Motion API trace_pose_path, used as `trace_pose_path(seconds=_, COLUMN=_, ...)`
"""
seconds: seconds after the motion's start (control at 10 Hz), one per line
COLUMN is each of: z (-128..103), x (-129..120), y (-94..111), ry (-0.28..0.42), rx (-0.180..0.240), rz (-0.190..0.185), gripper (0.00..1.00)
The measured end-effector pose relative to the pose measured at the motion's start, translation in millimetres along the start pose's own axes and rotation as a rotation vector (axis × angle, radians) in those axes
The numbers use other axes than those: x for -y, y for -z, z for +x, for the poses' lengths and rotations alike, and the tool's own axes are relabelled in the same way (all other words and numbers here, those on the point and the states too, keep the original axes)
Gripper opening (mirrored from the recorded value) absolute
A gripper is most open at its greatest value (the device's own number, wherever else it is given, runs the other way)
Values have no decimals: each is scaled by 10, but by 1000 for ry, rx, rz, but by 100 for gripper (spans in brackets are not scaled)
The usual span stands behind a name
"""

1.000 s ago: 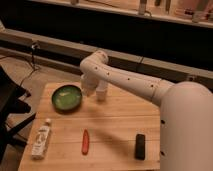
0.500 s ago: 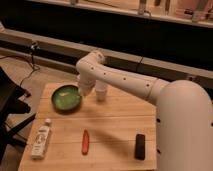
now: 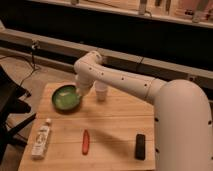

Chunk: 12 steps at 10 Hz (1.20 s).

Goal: Place the white sponge in the ceramic bowl

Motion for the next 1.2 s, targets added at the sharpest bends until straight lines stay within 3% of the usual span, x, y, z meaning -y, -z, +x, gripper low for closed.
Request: trace_pose_path(seconds=1.2, z=-149, x=190, y=-93, ry=52, rx=10, rz=28, gripper=0)
